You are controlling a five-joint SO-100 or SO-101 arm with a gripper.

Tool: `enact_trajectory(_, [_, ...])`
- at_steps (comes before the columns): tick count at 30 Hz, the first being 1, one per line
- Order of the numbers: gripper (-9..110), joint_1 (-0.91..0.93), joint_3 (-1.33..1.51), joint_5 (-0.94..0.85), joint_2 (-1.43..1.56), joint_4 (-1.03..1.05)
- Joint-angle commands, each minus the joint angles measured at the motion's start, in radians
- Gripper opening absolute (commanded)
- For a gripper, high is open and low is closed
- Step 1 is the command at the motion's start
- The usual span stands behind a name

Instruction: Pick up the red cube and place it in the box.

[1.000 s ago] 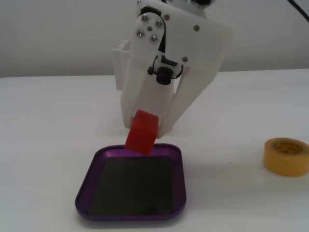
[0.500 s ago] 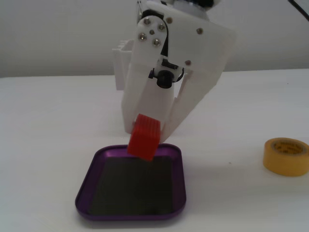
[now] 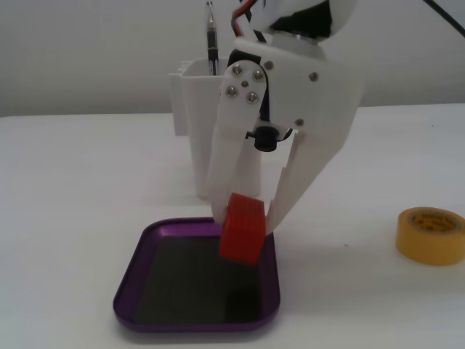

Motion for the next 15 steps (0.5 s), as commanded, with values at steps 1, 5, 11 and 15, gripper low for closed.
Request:
enact_trajectory(1, [0, 0.002, -0.023, -0.005, -0.029, -0.006])
enact_trajectory(5, [0, 0.002, -0.025, -0.005, -0.074, -0.005])
enact_trajectory(11, [8, 0.005, -0.026, -0.005, -0.077, -0.005])
enact_trajectory(15, [13, 0.006, -0.026, -0.005, -0.077, -0.005])
